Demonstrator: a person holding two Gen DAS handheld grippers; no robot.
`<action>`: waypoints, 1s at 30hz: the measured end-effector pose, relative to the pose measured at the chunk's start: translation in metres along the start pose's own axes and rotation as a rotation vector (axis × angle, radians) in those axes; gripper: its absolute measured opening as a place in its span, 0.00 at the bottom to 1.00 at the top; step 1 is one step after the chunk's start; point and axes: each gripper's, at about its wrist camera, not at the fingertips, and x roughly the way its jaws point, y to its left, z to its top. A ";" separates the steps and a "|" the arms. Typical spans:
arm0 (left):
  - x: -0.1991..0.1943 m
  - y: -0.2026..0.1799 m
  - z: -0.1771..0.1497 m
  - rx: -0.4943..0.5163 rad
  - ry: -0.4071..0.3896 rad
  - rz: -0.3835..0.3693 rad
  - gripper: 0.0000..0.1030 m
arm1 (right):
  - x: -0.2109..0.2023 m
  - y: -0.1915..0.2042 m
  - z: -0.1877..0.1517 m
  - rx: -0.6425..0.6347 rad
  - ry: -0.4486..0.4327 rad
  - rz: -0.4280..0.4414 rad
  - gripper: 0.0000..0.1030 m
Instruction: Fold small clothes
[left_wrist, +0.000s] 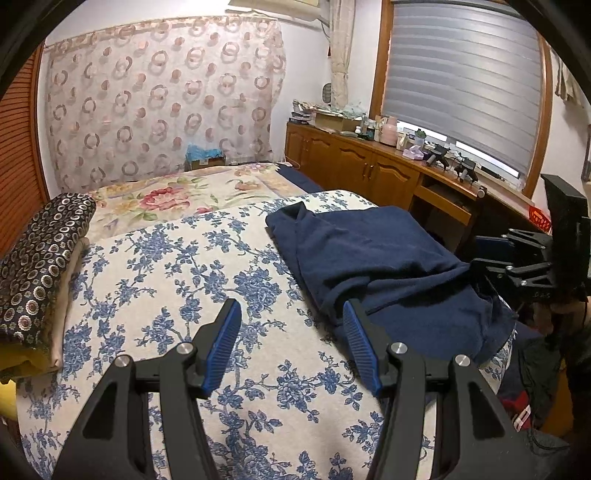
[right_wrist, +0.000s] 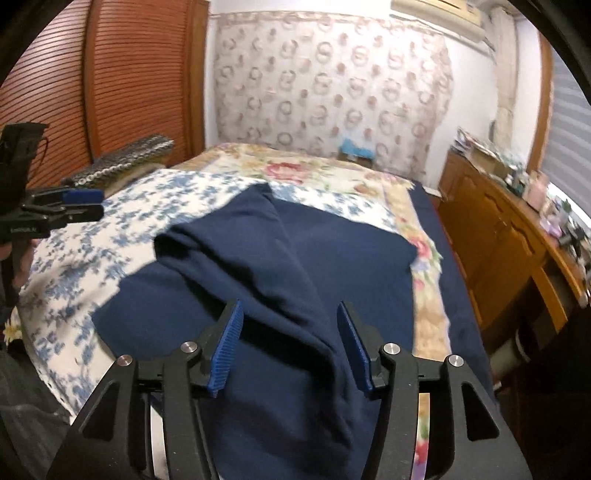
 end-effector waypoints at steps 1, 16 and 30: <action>-0.001 0.001 0.000 -0.001 -0.001 0.002 0.55 | 0.006 0.005 0.004 -0.015 0.000 0.012 0.53; -0.014 0.018 -0.004 -0.024 -0.017 0.035 0.55 | 0.098 0.080 0.062 -0.145 0.079 0.190 0.53; -0.016 0.026 -0.010 -0.047 -0.014 0.037 0.55 | 0.142 0.116 0.062 -0.241 0.218 0.263 0.53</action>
